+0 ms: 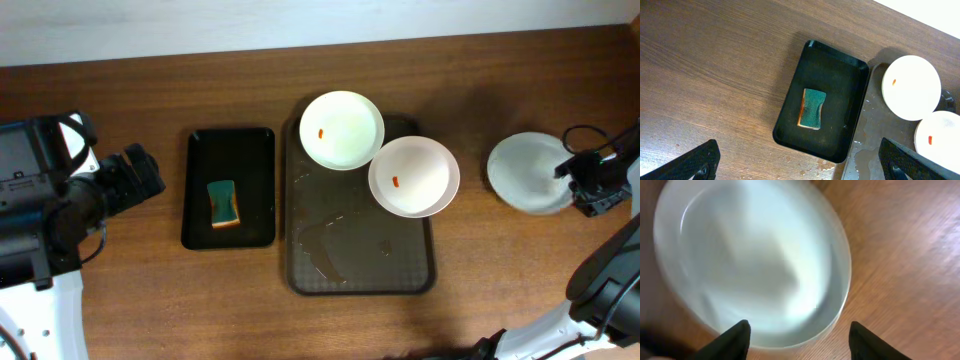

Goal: Clean dirty plates on tray and stack at the side

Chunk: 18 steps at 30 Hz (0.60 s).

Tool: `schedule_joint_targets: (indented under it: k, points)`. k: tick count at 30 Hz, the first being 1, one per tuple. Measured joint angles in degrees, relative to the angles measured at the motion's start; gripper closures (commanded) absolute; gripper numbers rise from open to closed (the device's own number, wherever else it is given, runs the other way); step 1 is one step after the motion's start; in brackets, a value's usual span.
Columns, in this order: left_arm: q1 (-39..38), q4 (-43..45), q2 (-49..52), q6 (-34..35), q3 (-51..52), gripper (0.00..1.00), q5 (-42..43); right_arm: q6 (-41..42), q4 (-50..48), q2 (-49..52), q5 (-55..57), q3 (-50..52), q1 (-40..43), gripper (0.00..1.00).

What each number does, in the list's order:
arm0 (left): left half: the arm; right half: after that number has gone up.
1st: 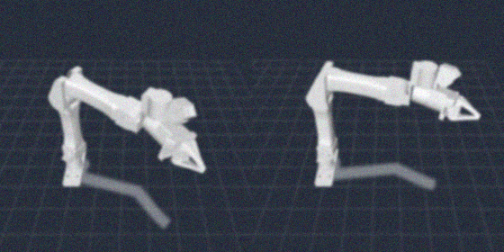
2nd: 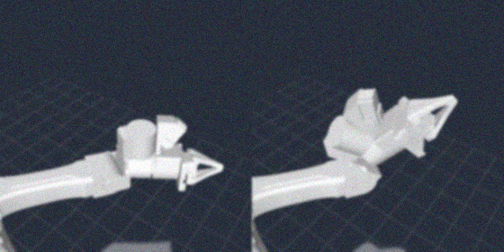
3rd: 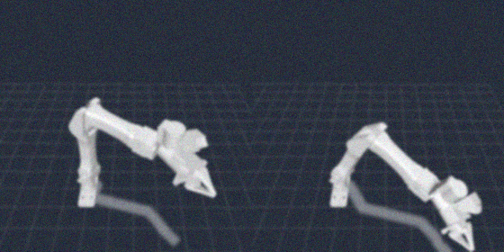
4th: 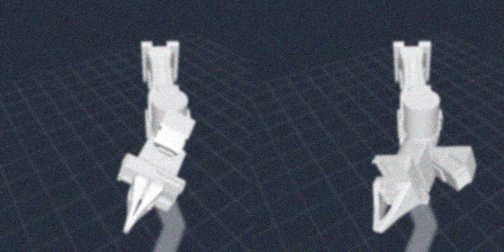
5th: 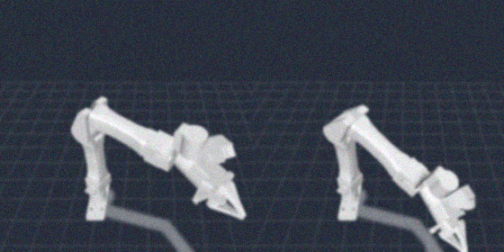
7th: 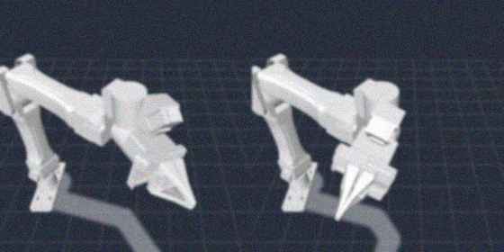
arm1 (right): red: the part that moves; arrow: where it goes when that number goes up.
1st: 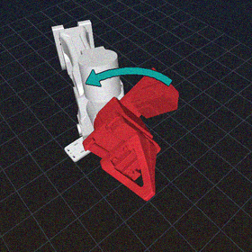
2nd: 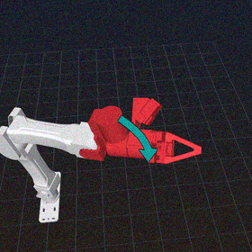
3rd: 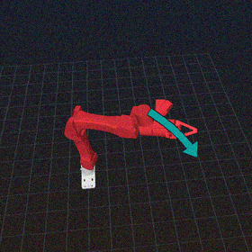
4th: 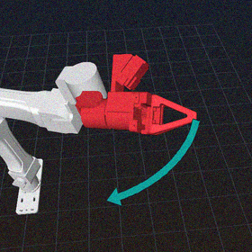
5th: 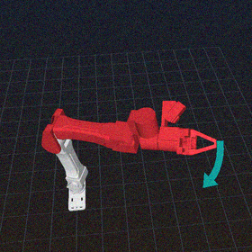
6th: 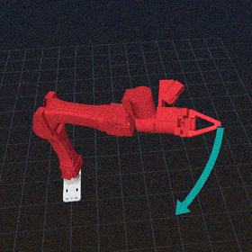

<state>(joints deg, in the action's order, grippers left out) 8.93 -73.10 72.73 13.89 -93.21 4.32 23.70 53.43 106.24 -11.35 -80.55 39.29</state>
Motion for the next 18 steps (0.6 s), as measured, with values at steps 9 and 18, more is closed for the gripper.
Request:
schedule_joint_targets:
  k: [9, 18]
  points:
    - [0.00, -0.02, 0.00, 0.00, 0.00, 0.00, 0.02, -12.92, 4.68, -12.81, -9.99, 0.09, -17.31, 0.38]
    - [0.00, 0.00, -0.02, 0.00, 0.00, 0.00, 0.00, -16.33, -0.04, -4.50, 16.24, 0.09, -41.09, 0.37]
